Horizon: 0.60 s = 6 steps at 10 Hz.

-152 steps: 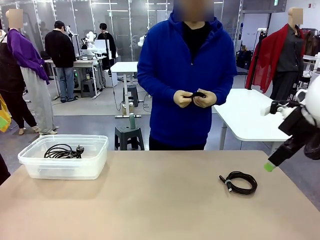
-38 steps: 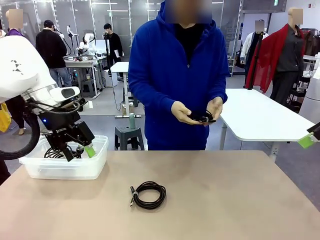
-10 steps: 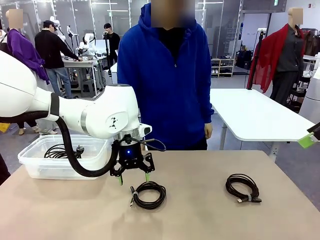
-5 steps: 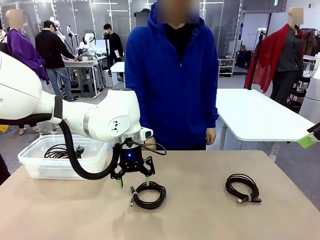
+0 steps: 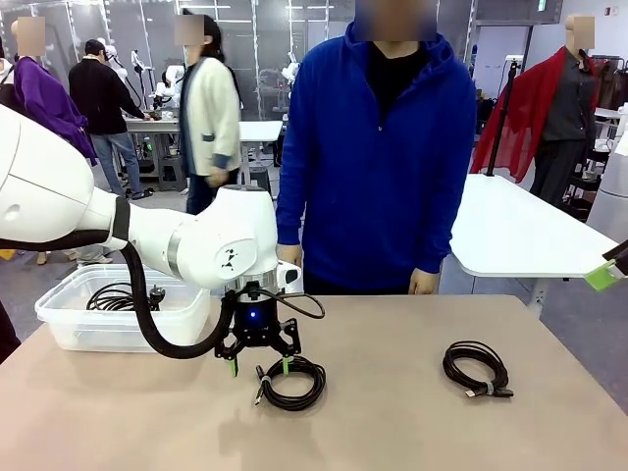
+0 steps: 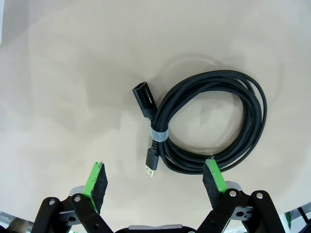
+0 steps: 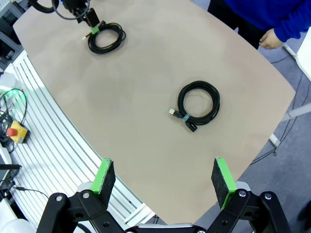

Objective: Organize and store the cables.
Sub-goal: Place the USB Extension Cable into the Organizing box.

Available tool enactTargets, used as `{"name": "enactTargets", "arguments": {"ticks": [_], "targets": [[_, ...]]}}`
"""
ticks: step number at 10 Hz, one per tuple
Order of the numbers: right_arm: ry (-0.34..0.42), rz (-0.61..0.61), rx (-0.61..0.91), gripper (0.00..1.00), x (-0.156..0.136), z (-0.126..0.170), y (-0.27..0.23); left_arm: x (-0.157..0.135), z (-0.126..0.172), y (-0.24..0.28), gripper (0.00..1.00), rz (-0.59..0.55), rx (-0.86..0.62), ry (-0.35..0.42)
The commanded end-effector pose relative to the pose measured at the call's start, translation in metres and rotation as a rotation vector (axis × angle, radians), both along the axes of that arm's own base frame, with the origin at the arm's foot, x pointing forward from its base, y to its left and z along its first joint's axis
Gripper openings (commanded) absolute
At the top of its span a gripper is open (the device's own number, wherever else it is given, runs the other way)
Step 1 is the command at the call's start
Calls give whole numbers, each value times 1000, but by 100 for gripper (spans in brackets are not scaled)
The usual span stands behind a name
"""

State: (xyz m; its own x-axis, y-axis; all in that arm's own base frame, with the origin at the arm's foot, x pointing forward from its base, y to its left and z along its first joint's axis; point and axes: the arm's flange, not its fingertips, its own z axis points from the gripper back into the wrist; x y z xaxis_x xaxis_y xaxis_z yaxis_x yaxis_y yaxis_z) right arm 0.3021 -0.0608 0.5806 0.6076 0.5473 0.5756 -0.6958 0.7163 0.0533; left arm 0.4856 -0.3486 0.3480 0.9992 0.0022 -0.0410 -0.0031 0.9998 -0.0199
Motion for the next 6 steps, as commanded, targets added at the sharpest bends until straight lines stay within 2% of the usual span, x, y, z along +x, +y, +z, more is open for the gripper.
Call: {"name": "enactTargets", "arguments": {"ticks": [1,6], "targets": [[-1,-1,16,100,0,0,1,3,-5,1,100,-45,25,1],[-1,-1,16,100,0,0,1,9,-18,5,100,-44,8,-41]]}}
